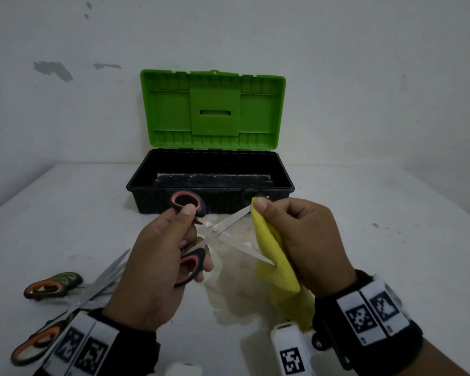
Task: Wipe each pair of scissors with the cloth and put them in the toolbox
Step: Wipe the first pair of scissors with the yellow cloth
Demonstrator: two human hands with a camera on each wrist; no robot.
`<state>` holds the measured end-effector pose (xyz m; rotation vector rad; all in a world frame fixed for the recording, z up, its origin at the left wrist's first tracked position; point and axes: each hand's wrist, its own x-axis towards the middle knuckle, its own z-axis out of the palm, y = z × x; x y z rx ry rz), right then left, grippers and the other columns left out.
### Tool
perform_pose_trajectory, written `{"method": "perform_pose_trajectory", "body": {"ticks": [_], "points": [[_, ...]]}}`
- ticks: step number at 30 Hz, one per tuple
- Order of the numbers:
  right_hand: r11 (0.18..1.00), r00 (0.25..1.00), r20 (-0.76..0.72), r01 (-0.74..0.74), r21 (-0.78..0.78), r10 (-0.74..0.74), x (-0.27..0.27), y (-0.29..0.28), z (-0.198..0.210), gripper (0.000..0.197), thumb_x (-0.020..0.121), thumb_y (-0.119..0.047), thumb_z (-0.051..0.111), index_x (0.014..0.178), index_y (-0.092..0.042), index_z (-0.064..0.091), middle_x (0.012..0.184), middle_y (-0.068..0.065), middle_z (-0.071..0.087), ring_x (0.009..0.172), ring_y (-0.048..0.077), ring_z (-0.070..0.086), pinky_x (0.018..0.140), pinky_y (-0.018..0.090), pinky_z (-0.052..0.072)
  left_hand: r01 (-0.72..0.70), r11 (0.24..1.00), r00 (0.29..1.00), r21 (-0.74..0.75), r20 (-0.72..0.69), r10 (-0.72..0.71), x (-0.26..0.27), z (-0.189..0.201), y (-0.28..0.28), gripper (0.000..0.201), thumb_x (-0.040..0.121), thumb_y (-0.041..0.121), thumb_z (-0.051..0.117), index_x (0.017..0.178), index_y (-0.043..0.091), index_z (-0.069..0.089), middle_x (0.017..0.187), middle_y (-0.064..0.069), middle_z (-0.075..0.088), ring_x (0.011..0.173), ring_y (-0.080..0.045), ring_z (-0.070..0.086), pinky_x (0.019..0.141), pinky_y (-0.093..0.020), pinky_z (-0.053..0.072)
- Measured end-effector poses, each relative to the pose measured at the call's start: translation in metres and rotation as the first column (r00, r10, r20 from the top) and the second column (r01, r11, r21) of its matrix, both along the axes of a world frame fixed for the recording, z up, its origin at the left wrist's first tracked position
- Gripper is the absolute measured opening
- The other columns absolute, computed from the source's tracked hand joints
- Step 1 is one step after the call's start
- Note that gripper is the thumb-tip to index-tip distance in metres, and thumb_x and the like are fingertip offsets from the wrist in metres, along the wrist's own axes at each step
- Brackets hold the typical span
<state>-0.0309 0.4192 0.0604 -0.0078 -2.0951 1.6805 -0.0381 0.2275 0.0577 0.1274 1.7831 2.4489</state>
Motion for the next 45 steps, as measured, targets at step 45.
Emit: {"method": "perform_pose_trajectory", "body": {"ticks": [45], "points": [[0.979,0.950,0.267,-0.189,0.082,0.161,0.009,0.004,-0.010,0.053,0.094,-0.038,0.065,0.055,-0.005,0.051,0.056,0.006,0.043,0.056,0.019,0.039,0.059,0.033,0.034,-0.259,0.649,0.925,-0.715,-0.378,-0.047,-0.009,-0.014,0.001,0.063,0.069,0.068,0.063,0.120,0.039,0.041,0.110,0.020,0.047,0.093,0.000,0.057,0.071,-0.017,0.050]]}}
